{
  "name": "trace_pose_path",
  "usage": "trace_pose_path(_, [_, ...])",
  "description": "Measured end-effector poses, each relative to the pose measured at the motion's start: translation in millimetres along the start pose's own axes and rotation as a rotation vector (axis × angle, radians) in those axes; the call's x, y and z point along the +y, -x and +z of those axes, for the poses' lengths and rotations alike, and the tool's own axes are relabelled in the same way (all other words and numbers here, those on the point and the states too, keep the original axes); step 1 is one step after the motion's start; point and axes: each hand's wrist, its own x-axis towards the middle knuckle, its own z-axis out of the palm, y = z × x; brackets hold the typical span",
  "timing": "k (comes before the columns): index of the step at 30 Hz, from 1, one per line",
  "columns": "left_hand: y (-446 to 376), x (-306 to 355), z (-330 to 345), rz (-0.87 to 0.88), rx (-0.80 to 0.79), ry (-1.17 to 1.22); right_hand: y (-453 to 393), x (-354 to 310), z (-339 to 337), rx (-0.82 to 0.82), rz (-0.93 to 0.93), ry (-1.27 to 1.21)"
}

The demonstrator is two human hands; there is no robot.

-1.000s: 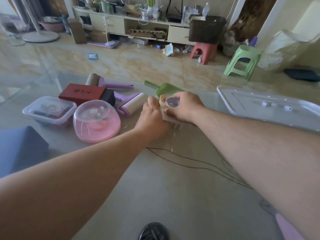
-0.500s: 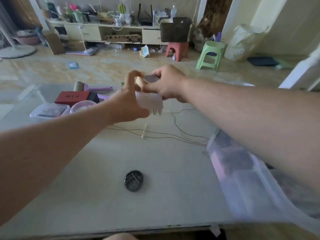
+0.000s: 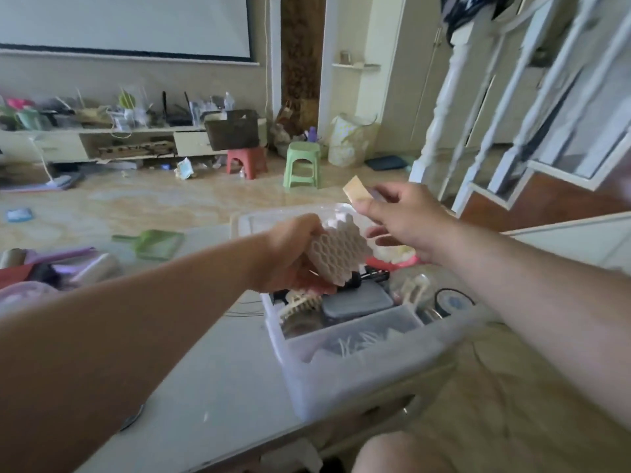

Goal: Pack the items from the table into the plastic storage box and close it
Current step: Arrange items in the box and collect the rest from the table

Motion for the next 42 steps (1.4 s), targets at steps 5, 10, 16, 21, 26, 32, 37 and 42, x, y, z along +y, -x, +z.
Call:
trace_pose_path(5, [-47.7, -14.8, 40.6, -0.057, 0.138, -0.267, 5.5, 47.7, -24.1, -0.12, 0.022, 0.383])
trace_pose_path(10, [-90.8, -36.5, 44.2, 0.134, 0.245, -1.214, -10.8, 80.5, -19.2, -0.26, 0.045, 0.846])
trace_pose_path(16, [-102.3, -50.1, 37.8, 0.122, 0.276, -1.291, -37.4, 90.0, -6.0, -0.455, 0.052, 1.196])
trace_pose_path(21, [-101.5, -58.1, 41.1, 0.119, 0.117, -1.438, -55.1, 105.6, -1.0, -0.504, 0.056, 1.137])
trace_pose_path(26, [-107.9, -60.6, 41.2, 0.166, 0.125, -1.429, -54.4, 130.1, 6.7, -0.514, 0.058, 1.114])
trace_pose_path(32, [-108.9, -58.6, 39.8, 0.192, 0.087, -1.359, -57.1, 132.6, 8.5, -0.527, 0.036, 1.163])
trace_pose_path(37, [-72.3, -36.4, 36.2, 0.353, 0.16, -1.302, -49.1, 115.2, 4.4, -0.544, 0.002, 1.2])
trace_pose_path(42, [21.8, -28.8, -13.1, 0.679, 0.327, -1.06, -27.0, 66.7, 14.2, -0.559, -0.14, 1.18])
